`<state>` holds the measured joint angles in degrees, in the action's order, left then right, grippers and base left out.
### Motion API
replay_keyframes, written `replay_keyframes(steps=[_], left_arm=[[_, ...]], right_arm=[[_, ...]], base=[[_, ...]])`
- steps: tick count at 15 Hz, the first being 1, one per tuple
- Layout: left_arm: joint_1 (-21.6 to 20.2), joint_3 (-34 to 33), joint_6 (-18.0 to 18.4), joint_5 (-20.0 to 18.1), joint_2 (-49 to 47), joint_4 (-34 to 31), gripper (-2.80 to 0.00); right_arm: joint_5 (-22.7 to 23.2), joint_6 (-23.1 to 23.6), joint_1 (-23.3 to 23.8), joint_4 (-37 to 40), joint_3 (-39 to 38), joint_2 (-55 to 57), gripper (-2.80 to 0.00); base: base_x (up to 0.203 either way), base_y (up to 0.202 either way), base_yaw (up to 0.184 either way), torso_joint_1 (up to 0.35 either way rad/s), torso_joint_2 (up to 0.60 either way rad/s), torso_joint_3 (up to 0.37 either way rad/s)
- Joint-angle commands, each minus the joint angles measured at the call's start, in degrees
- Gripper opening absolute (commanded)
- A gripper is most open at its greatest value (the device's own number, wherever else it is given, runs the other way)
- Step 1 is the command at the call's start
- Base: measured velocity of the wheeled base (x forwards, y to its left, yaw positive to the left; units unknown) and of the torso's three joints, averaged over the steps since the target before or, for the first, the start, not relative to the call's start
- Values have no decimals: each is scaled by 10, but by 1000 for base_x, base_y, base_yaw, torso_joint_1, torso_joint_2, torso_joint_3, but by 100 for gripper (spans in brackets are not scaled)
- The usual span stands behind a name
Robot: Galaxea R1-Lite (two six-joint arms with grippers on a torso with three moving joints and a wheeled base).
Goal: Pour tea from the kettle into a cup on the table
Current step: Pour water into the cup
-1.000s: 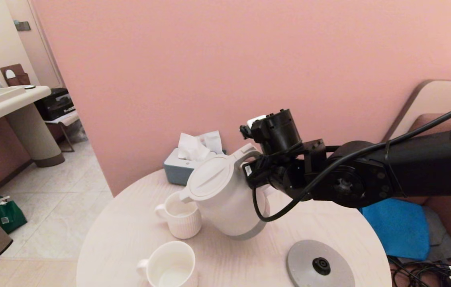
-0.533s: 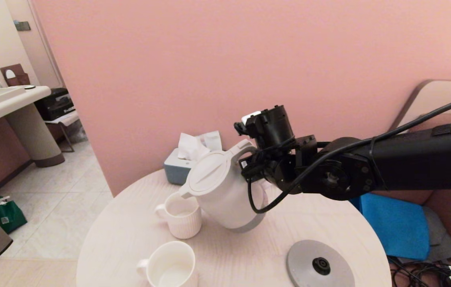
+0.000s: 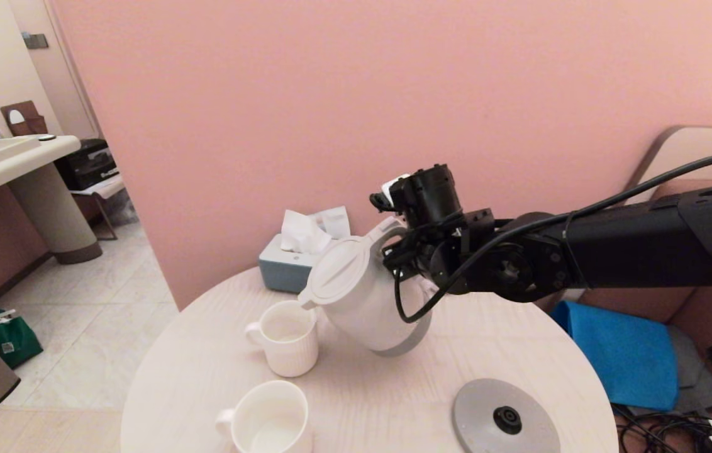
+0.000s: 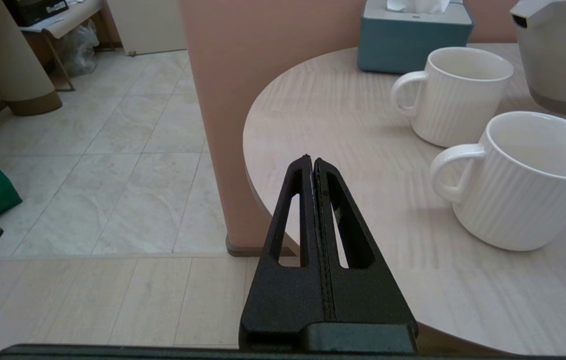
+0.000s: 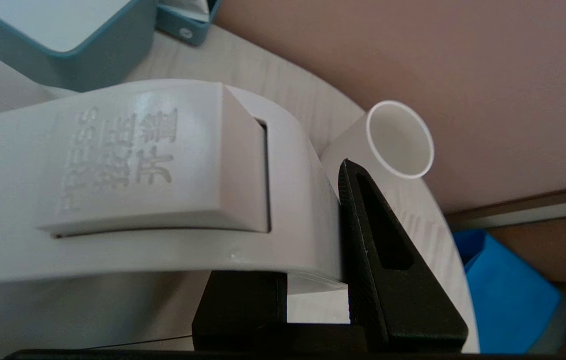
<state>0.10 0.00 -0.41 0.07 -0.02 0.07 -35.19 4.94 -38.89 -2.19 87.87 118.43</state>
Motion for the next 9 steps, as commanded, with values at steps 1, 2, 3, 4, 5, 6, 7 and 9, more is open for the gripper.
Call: replay_keyframes(steps=[1,2,3,4,5,6,7,9], left_arm=[[0,0,0,0,0,0,-280],[0,0,0,0,0,0,-280],[0,0,0,0,0,0,-280],[0,0,0,0,-1,0,-280],[0,0,0,0,0,0,-280],[0,0,0,0,0,0,-280],[0,0,0,0,0,0,-280],[0,0,0,0,0,0,-280]], right_arm=[[-5,10,-1,-1,19,11,-280],[-9,17,-1,-1,30,18,-280],[-10,23,-1,-1,37,23,-280],[-10,30,0,-1,41,27,-280],[-10,37,0,0,46,29,-280],[-10,42,0,0,50,30,-280],[-11,48,-1,0,54,32,-280],[-15,53,-1,-1,61,37,-280]], base=[[0,0,0,0,0,0],[0,0,0,0,0,0],[0,0,0,0,0,0],[0,0,0,0,0,0],[0,0,0,0,0,0],[0,0,0,0,0,0],[0,0,0,0,0,0],[0,0,0,0,0,0]])
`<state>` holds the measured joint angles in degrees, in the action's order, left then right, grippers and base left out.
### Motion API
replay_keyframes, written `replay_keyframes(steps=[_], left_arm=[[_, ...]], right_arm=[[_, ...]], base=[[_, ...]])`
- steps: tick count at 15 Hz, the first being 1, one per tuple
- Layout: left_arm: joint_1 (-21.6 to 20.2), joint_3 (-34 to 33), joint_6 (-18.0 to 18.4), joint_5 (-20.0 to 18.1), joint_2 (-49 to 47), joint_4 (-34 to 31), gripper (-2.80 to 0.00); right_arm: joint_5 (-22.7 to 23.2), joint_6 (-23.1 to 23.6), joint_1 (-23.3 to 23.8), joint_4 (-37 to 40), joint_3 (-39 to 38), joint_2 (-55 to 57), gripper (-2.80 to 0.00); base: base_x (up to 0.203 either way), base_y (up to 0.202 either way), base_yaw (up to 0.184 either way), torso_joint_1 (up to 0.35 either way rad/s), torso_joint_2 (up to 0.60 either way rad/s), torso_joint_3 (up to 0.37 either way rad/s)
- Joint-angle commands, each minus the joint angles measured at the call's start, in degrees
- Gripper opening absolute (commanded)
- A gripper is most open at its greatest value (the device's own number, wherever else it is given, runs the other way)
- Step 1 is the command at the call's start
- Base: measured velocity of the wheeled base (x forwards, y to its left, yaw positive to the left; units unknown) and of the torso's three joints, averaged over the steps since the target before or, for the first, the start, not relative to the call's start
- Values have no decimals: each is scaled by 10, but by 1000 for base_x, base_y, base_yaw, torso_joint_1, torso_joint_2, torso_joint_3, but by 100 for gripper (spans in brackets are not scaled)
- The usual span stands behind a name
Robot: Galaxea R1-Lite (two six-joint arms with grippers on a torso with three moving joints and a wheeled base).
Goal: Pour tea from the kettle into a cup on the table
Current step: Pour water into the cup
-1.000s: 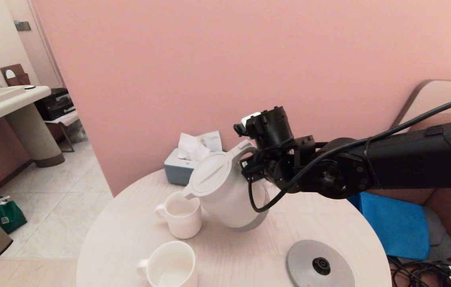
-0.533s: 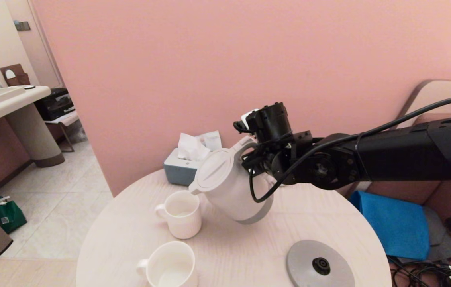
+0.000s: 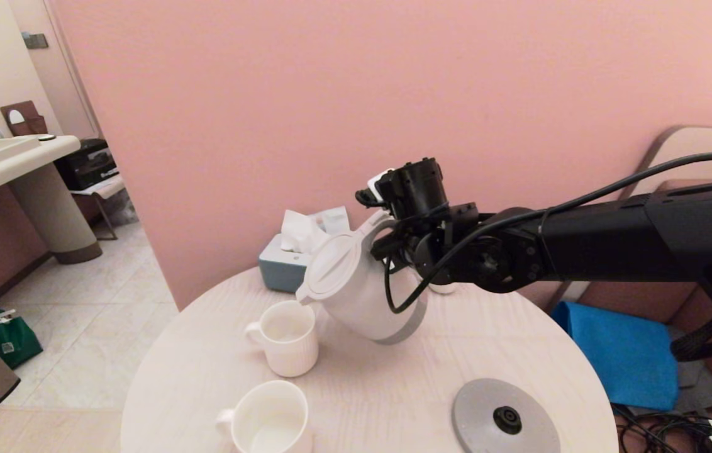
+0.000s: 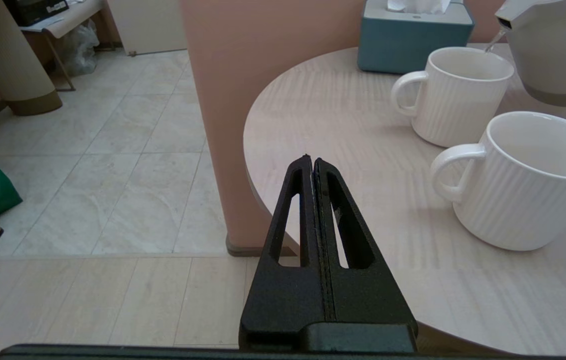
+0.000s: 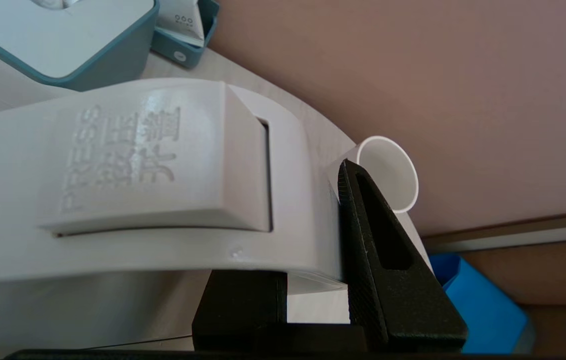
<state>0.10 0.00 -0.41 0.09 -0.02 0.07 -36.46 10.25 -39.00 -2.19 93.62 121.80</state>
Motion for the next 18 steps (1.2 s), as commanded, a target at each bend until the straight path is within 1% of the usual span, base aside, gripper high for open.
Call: replay_keyframes(steps=[1,4,7,10,18], left_arm=[[0,0,0,0,-1,0,-280],[0,0,0,0,0,0,-280],[0,0,0,0,0,0,-280],[0,0,0,0,0,0,-280],[0,0,0,0,0,0,-280]], right_arm=[[-3,11,0,0,11,5,-280],[-6,34,0,0,21,5,-280],[-9,40,-1,1,29,5,-280],[-14,58,-3,0,33,5,-280],[-26,82,-18,0,43,8,-280]], base=[[0,0,0,0,0,0],[0,0,0,0,0,0],[0,0,0,0,0,0],[0,0,0,0,0,0],[0,0,0,0,0,0]])
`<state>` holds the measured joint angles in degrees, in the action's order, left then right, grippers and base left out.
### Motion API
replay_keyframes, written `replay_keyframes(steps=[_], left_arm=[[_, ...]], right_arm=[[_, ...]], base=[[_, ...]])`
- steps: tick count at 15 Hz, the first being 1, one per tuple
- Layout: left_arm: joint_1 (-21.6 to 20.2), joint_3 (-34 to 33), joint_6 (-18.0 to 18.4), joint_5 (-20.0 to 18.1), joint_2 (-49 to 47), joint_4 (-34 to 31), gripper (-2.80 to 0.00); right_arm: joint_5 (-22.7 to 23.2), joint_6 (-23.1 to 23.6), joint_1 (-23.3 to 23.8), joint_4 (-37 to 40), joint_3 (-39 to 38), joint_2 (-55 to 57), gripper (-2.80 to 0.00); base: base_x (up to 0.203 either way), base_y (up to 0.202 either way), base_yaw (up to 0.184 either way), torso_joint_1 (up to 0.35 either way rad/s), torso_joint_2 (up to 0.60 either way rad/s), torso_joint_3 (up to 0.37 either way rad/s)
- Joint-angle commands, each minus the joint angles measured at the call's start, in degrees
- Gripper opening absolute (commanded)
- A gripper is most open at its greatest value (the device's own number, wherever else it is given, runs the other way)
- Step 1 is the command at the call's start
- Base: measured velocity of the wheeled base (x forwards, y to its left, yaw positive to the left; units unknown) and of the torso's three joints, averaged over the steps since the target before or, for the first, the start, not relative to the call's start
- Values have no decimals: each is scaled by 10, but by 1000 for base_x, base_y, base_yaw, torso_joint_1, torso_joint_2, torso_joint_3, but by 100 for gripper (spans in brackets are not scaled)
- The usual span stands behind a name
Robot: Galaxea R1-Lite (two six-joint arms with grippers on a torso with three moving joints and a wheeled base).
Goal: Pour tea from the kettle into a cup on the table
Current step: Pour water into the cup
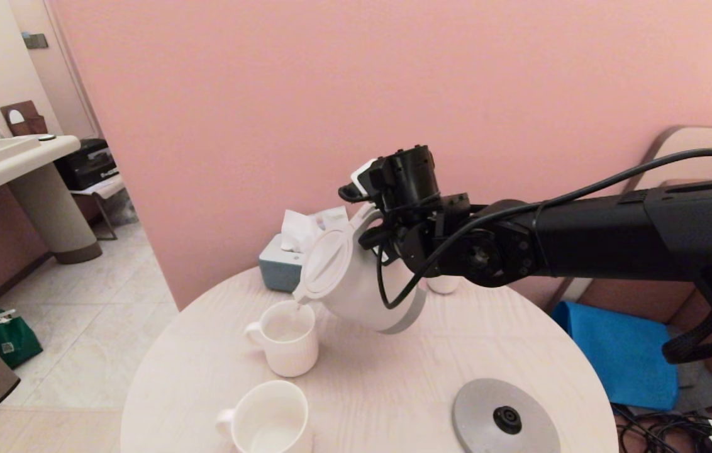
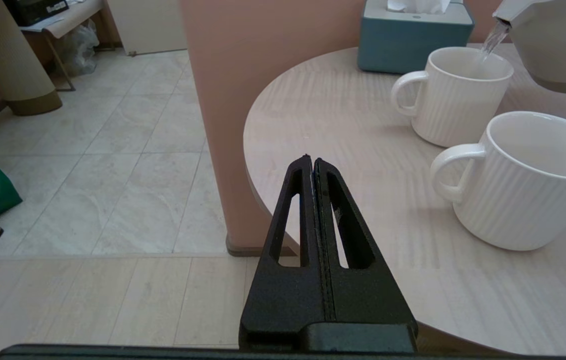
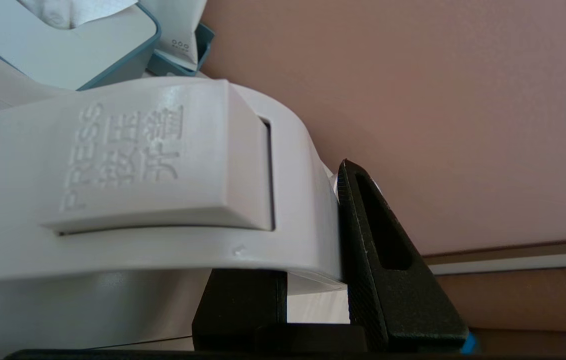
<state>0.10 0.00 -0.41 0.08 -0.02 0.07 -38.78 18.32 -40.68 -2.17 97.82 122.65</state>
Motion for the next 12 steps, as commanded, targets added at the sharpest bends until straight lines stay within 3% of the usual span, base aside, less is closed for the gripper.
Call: replay_keyframes(steps=[1,12], left_arm=[[0,0,0,0,0,0,-280],[0,0,0,0,0,0,-280]], right_arm=[[-2,5,-1,0,2,0,-280],[-5,13,-1,0,3,0,-280]], base=[[0,0,0,0,0,0],[0,0,0,0,0,0]])
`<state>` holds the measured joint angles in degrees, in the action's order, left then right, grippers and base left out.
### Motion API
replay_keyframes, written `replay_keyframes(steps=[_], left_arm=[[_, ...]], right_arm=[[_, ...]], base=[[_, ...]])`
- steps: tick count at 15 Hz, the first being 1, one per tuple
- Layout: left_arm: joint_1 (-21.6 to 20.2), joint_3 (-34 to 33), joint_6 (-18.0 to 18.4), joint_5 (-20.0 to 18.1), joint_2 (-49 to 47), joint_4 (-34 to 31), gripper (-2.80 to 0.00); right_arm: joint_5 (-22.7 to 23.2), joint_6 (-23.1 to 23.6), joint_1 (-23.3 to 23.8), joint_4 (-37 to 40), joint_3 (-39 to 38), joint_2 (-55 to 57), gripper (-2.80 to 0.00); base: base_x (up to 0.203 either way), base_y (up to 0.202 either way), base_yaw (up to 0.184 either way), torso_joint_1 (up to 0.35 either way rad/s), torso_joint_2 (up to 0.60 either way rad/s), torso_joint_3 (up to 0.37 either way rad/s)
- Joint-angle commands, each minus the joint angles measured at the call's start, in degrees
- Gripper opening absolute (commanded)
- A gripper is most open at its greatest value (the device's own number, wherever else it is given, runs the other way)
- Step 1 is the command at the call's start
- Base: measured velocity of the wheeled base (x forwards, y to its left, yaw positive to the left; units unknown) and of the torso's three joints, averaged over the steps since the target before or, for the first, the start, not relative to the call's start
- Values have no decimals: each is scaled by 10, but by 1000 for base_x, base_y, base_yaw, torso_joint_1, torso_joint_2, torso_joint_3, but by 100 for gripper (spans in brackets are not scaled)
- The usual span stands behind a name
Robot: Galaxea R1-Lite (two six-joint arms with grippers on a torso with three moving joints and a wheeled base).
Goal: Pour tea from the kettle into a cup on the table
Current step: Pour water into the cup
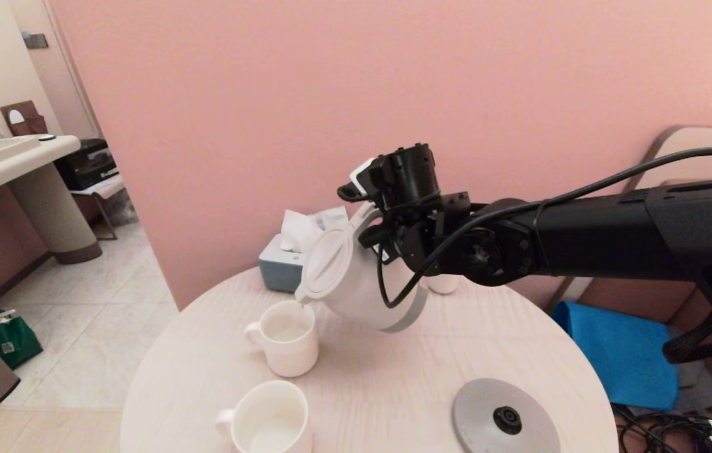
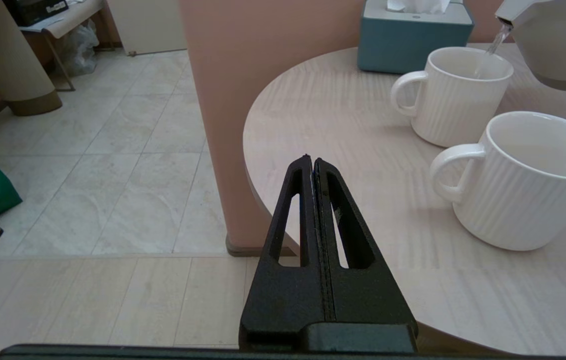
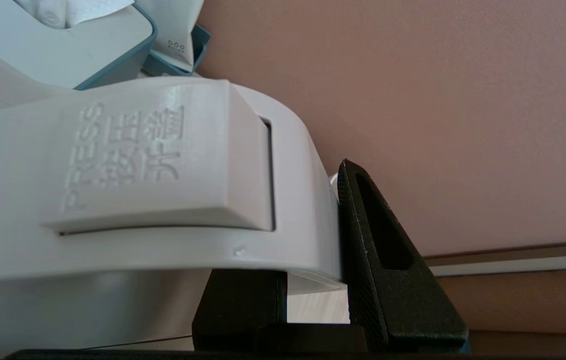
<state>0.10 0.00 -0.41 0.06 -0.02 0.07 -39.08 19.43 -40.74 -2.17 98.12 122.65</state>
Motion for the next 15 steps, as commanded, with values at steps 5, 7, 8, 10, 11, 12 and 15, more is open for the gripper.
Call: replay_keyframes(steps=[5,7,8,10,11,12,15], left_arm=[[0,0,0,0,0,0,-280],[0,0,0,0,0,0,-280],[0,0,0,0,0,0,-280],[0,0,0,0,0,0,-280],[0,0,0,0,0,0,-280],[0,0,0,0,0,0,-280],[0,0,0,0,-1,0,-280]], right_arm=[[-4,-2,-1,-3,-6,0,-280],[-3,-25,-1,-3,-11,0,-280],[-3,-48,-1,-2,-15,0,-280],[-2,-90,-1,-2,-38,-3,-280],[-1,-111,-1,-2,-44,-5,-280],[2,-135,-1,-2,-48,-8,-280],[6,-195,3,-5,-79,-14,-280]], base=[[0,0,0,0,0,0],[0,0,0,0,0,0],[0,0,0,0,0,0],[0,0,0,0,0,0],[0,0,0,0,0,0],[0,0,0,0,0,0],[0,0,0,0,0,0]])
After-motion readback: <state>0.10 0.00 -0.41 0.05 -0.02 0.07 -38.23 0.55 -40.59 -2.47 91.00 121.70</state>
